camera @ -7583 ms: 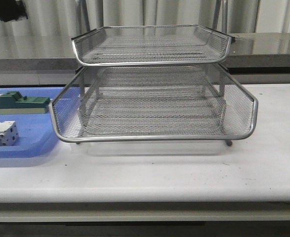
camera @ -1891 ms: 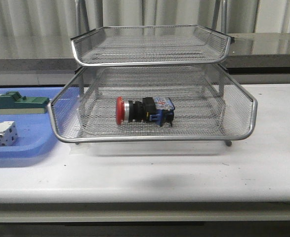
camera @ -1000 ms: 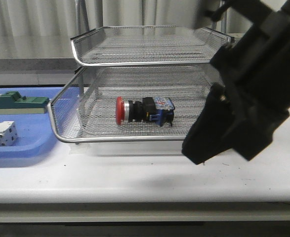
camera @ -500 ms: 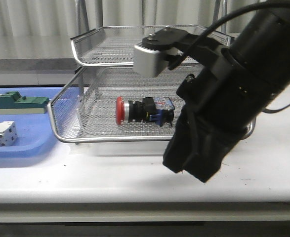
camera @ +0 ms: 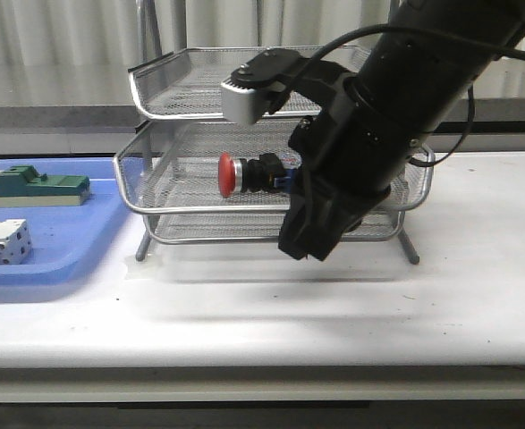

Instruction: Place button on rack with both arms

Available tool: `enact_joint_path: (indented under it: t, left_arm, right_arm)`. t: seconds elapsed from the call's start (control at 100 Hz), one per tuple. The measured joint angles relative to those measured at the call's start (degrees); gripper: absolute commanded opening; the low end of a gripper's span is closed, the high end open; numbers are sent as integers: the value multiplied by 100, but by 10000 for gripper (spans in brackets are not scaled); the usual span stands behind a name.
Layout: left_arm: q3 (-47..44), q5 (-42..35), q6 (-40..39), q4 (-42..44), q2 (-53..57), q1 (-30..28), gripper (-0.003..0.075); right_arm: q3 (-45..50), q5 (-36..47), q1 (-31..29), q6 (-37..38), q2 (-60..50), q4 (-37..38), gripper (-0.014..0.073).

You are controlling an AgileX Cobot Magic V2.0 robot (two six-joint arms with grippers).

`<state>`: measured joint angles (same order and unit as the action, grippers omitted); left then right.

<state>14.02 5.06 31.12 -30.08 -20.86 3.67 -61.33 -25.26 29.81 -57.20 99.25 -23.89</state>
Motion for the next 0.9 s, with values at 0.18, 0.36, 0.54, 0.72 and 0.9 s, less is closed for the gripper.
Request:
enact_joint_path:
  t: [0.18,0.36,0.54,0.72,0.9]
  left_arm:
    - [0,0,0,0,0,0,-20]
    - [0,0,0,0,0,0,-20]
    - [0,0,0,0,0,0,-20]
    - [0,0,0,0,0,0,-20]
    - [0,0,0,0,0,0,-20]
  right_arm:
    - [-318,-189,-230,22,207,21,-67]
    - [-401,-429,-275,47,220,9,-67]
    - [-458,-789,-313,367,128,-72,-62]
    - [-458,-1349,-347,1000,-376,19,-60]
    - [-458,-1699,-536,2294,-1154,678,-60]
